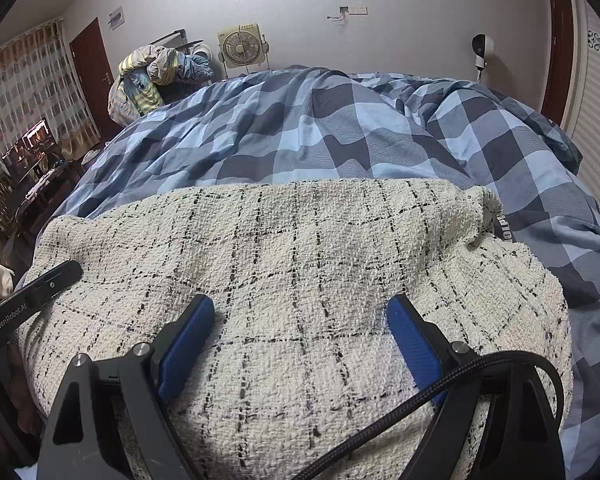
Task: Fold small clothes
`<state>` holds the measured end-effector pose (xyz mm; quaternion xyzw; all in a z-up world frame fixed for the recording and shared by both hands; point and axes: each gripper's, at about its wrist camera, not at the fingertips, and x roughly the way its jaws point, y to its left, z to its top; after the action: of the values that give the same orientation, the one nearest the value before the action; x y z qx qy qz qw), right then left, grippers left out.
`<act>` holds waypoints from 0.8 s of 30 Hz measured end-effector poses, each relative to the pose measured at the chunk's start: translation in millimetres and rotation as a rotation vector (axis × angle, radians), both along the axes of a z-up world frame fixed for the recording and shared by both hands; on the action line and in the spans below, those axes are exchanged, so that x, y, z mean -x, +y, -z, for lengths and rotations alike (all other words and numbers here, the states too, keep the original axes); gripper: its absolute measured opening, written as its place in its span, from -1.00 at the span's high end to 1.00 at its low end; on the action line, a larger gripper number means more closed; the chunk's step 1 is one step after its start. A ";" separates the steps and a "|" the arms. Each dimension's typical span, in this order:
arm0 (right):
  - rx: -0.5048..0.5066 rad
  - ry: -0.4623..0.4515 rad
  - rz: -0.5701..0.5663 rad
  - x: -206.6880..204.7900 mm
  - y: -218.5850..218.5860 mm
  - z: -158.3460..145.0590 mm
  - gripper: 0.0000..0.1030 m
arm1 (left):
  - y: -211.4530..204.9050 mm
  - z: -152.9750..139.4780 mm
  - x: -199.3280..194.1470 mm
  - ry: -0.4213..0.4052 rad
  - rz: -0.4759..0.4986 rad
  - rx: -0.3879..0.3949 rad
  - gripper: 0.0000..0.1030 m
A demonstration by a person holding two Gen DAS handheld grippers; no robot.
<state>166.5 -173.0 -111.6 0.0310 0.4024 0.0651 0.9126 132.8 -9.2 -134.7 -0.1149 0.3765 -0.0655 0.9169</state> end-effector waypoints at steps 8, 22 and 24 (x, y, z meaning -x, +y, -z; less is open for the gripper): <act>-0.001 -0.001 0.000 0.2 -0.1 -0.1 -0.67 | -1.5 0.3 0.6 0.001 0.000 0.003 0.77; -0.002 -0.002 -0.001 0.1 -0.2 0.2 -0.67 | -0.4 0.3 0.2 0.001 0.001 0.005 0.77; -0.002 -0.002 -0.001 0.4 -0.3 0.1 -0.67 | -1.2 0.4 0.4 0.001 0.000 0.006 0.77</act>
<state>166.1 -173.3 -111.7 0.0317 0.4016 0.0658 0.9129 132.3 -10.4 -135.1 -0.1174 0.3769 -0.0667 0.9164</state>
